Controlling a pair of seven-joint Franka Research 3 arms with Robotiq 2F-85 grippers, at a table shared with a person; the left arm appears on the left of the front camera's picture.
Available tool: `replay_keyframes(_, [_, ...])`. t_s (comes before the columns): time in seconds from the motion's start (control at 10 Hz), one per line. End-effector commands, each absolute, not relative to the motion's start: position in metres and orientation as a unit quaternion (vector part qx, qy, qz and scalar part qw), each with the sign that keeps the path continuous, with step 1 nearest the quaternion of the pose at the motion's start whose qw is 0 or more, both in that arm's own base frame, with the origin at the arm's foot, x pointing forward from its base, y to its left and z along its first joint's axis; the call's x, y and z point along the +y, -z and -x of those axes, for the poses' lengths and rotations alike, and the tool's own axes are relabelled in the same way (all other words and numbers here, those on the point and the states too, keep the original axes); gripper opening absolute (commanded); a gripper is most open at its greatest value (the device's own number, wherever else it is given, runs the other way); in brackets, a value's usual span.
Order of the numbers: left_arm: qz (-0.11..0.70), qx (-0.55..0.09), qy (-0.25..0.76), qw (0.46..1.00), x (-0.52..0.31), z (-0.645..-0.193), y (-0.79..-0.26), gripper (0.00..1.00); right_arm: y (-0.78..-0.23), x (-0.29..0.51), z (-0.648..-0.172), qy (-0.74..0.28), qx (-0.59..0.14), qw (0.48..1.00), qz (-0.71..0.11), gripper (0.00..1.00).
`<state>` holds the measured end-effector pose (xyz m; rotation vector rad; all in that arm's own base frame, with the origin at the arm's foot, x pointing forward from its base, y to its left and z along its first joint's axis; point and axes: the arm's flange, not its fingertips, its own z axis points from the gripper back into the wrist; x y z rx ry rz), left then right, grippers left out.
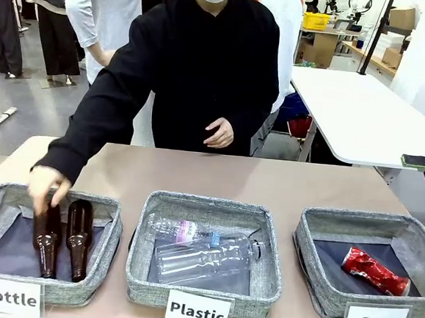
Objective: Sort the can waste into the basket.
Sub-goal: Pick up the can waste from the table and place it in the right Fabric basket.
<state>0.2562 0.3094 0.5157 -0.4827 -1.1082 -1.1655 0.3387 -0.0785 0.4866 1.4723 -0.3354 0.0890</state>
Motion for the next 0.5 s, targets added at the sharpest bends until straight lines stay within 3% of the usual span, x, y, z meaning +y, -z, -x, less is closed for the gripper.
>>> replay_keyframes(0.0, [0.207,-0.502,0.503,0.673,0.299,-0.257,-0.527,0.4,-0.488,-0.08,-0.34,-0.05,-0.154,0.728,-0.666,1.0])
replay_keyframes(0.4, [0.254,-0.502,0.498,0.659,0.208,-0.263,-0.555,0.4,-0.488,-0.08,-0.34,-0.05,-0.154,0.728,-0.666,1.0])
